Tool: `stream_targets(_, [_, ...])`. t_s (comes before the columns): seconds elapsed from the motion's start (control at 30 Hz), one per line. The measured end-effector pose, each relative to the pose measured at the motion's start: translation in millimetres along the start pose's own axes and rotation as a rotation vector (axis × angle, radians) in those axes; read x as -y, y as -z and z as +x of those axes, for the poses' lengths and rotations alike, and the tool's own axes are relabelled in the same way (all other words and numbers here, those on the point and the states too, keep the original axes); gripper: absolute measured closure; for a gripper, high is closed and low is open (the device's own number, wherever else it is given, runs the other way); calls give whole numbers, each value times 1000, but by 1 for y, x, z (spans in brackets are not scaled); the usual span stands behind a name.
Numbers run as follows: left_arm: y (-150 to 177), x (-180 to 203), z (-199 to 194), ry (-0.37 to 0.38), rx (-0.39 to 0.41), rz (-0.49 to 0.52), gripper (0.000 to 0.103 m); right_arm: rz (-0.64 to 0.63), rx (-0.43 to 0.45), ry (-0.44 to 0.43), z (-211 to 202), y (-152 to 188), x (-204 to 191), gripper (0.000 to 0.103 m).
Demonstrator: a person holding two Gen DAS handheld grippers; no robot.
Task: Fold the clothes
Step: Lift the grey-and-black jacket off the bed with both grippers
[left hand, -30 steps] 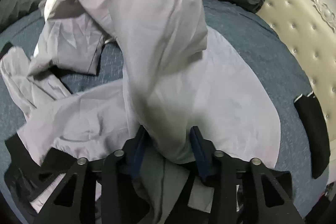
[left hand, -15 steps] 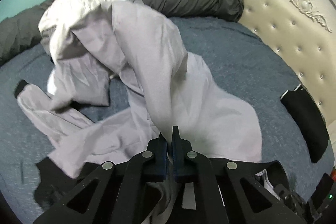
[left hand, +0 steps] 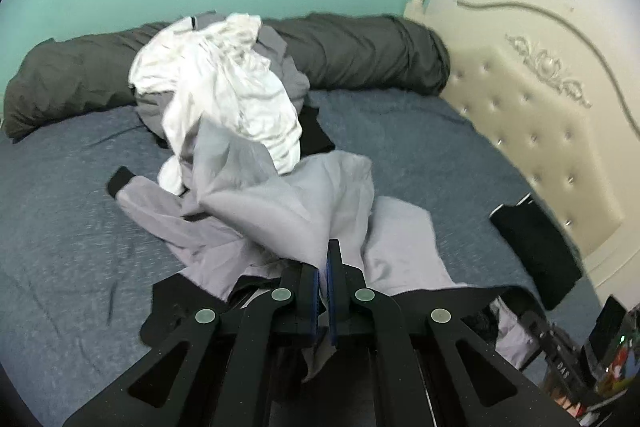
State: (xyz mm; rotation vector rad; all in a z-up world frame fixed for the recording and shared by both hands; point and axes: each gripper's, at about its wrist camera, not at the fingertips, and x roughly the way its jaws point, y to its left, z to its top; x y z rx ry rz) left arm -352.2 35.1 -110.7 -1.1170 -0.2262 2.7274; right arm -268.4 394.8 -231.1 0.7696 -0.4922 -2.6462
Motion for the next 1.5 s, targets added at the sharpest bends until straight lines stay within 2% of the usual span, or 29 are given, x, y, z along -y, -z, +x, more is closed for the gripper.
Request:
stream_targets(0.3, [-15, -10, -142, -1, 162, -47, 100, -183, 75, -75, -67, -78, -84, 99])
stream_targets(0.5, [-22, -12, -231, -14, 258, -67, 100, -192, 106, -124, -111, -122, -119, 99])
stream_targets(0.77, [-24, -8, -337, -36, 366, -67, 100, -380, 183, -143, -185, -172, -205, 99])
stream_targets(1.17, [-34, 31, -473, -66, 489, 10, 100, -487, 304, -155, -289, -231, -276, 100])
stream_targets(1.33, [-27, 49, -517, -70, 529, 40, 100, -519, 366, -160, -341, -249, -297, 100])
stream_targets(1.5, [-13, 64, -555, -92, 552, 82, 100, -545, 394, -150, -374, -256, -311, 100])
